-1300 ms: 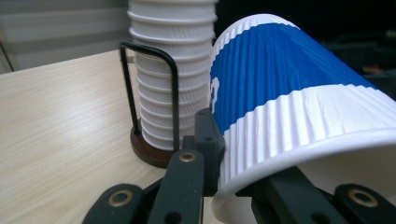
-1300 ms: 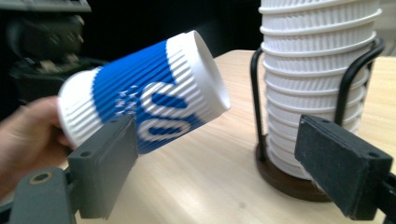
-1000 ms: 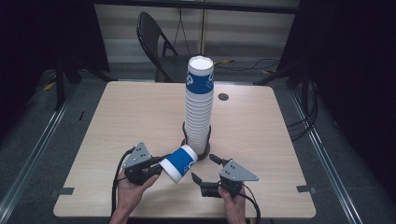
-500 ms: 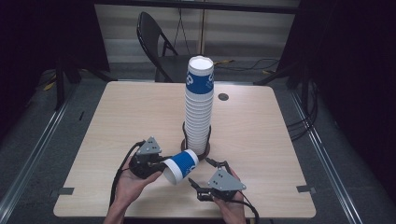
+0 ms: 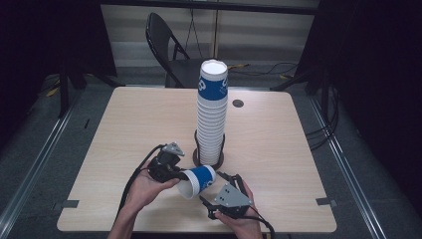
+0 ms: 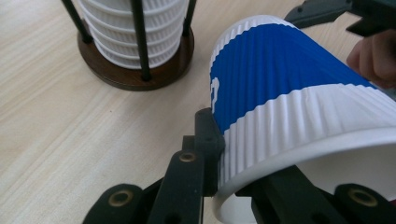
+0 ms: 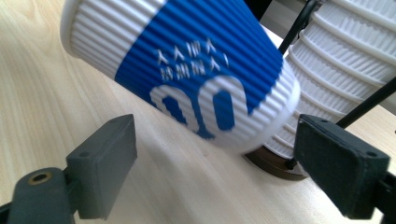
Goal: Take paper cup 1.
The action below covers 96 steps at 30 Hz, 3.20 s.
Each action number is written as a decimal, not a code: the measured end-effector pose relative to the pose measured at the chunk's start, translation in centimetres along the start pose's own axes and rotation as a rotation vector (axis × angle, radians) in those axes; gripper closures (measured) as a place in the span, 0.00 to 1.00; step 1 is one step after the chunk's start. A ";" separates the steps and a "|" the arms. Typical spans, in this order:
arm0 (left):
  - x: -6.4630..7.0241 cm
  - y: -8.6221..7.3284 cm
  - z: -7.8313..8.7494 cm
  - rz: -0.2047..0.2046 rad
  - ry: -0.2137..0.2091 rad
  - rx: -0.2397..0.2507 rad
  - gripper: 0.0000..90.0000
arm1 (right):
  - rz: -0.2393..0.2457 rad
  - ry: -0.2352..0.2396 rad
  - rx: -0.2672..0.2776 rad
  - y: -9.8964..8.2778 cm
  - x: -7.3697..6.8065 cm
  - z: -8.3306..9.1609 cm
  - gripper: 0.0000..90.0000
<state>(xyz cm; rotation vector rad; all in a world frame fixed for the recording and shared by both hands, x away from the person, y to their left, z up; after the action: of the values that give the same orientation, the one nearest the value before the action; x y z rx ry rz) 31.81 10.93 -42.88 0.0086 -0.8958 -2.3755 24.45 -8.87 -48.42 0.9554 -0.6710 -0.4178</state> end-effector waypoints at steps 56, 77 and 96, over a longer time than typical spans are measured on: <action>1.1 1.7 -2.4 -0.003 -0.098 -0.123 0.87 | 0.246 0.056 0.012 2.6 -2.0 -1.6 0.20; 0.5 -0.4 -1.5 0.047 -0.036 0.171 0.50 | 0.111 0.051 0.073 2.3 -0.7 -0.9 0.23; 0.6 -1.9 0.1 0.038 0.031 0.484 0.23 | -0.063 0.050 0.096 1.3 1.1 -0.7 0.23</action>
<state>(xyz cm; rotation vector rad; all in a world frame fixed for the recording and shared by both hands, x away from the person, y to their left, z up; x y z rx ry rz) 30.27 11.80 -43.81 0.2156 -1.4179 -2.0633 25.76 -8.41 -47.17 1.0766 -0.6211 -0.4189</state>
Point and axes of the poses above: each handheld gripper's, and its own axes: z roughly backward along the jaws, y roughly out of its top, x roughly to its right, the point moved 2 cm from there along -z, roughly forward along the jaws, and after that the axes turned 1 degree about -x, right-handed, at the moved point
